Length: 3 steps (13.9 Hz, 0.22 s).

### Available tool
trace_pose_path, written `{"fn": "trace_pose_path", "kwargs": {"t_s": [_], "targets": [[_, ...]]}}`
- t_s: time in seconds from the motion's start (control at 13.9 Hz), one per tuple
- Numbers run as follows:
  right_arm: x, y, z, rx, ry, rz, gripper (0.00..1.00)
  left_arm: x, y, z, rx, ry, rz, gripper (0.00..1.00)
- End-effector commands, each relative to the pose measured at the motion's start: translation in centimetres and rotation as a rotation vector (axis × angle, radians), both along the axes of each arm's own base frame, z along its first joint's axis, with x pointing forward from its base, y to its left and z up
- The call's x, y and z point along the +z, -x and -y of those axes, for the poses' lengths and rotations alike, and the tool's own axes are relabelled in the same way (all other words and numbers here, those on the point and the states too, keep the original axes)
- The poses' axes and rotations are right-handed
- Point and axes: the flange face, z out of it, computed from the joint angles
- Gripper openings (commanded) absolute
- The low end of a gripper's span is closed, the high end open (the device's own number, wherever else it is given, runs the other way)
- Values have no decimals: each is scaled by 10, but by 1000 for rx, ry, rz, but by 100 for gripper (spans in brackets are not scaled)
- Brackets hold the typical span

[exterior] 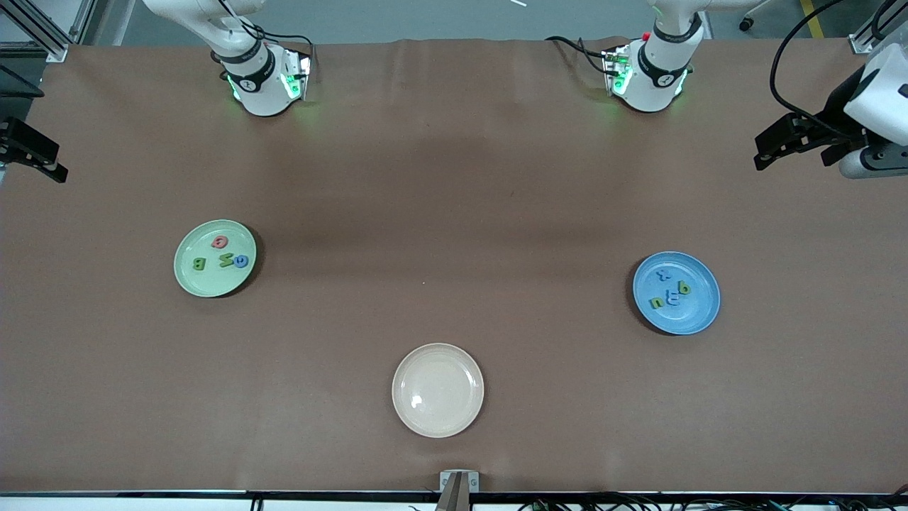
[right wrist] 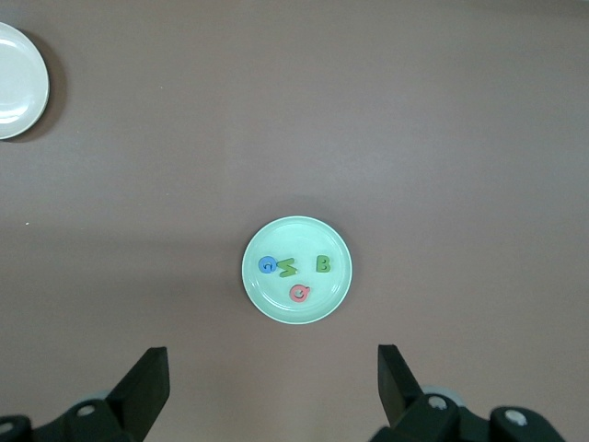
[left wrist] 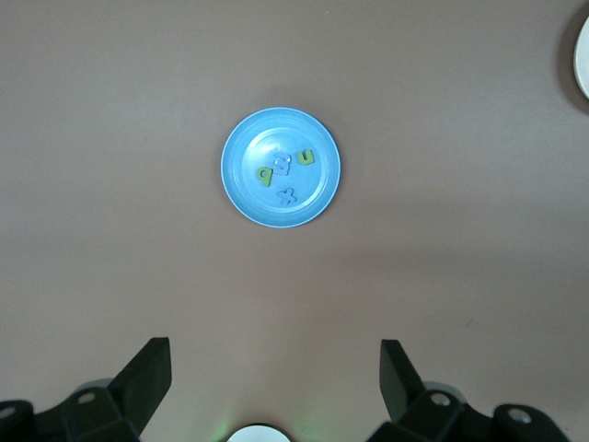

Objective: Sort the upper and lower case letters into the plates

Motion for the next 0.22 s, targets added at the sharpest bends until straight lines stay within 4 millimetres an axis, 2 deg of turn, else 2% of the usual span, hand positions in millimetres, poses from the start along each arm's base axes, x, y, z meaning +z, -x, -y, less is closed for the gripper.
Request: {"fn": "trace_pose_path", "kwargs": {"t_s": [0.0, 0.14], "targets": [[0, 3, 1, -15, -2, -2, 100, 7, 6, -10, -5, 4, 21, 100], [0, 3, 1, -15, -2, -2, 100, 8, 6, -13, -5, 0, 24, 100]]}}
